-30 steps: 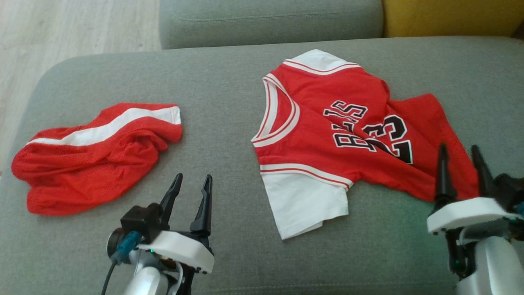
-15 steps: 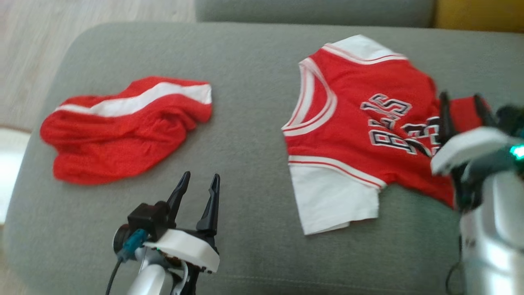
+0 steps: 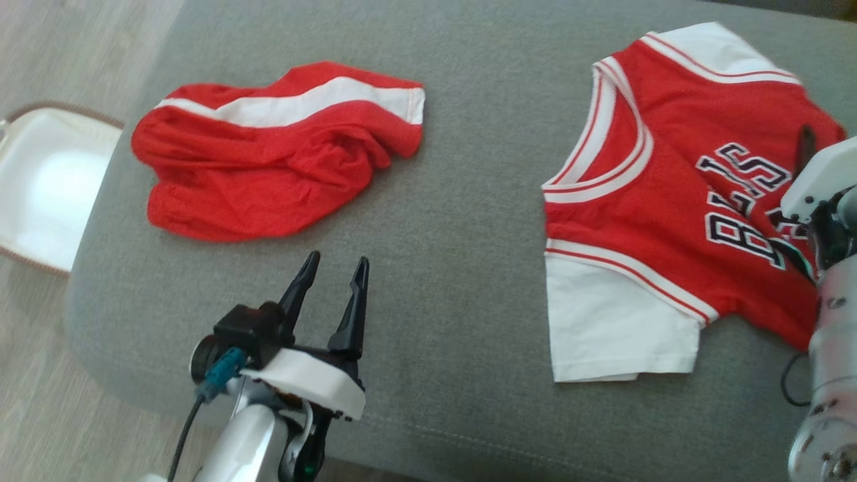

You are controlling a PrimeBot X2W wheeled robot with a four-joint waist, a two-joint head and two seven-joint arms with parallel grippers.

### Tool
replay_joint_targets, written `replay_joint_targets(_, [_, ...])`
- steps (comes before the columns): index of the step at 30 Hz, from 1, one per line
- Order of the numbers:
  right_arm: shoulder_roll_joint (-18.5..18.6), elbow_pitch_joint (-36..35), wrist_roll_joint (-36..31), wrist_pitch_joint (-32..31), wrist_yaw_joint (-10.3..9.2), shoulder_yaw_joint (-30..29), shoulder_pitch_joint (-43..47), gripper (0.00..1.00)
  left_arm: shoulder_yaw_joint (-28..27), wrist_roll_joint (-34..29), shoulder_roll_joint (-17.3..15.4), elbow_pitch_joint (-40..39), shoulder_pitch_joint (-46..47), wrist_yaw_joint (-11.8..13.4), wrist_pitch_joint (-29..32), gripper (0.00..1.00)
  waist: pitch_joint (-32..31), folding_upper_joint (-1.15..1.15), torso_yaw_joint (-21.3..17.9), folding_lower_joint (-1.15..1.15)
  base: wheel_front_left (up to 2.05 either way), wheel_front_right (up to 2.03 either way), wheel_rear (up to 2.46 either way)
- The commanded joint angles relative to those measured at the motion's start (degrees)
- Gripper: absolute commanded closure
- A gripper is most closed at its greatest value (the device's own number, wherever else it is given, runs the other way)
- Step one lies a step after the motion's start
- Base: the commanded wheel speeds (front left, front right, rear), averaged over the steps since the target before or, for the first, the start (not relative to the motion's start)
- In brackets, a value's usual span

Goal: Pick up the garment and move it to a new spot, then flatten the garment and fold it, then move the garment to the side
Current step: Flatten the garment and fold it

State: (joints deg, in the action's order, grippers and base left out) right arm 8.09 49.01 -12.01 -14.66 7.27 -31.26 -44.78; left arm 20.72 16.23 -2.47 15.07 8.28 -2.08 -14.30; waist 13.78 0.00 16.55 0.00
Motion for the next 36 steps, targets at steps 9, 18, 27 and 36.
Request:
replay_joint_targets(9, [2.39, 3.39, -7.24, -1.5, 0.22, -5.28, -6.41, 0.0, -0.37, 1.13, -0.41, -1.88, 3.59, -0.16, -0.7, 0.0, 2.82, 0.0, 2.05, 0.0, 0.0, 0.0, 0.0])
replay_joint_targets(18, [1.95, 3.75, -13.01, 8.12, 0.22, -3.82, -11.26, 1.0, 0.37, 1.63, -0.41, -1.62, 3.95, 0.22, -0.7, 0.0, 2.84, 0.0, 2.06, 0.0, 0.0, 0.0, 0.0])
replay_joint_targets(27, [3.48, 2.76, -20.1, 21.03, 0.22, 0.13, -15.87, 1.0, 0.72, 2.04, -0.41, -1.62, 4.25, 0.33, -0.7, 0.0, 2.52, 0.0, 2.3, 0.0, 0.0, 0.0, 0.0])
replay_joint_targets(36, [1.68, 5.91, -23.93, 26.01, 0.22, -1.33, -16.83, 0.0, 0.59, 2.26, -0.41, -1.56, 3.94, 0.73, -0.7, 0.0, 1.87, 0.0, 2.04, 0.0, 0.0, 0.0, 0.0])
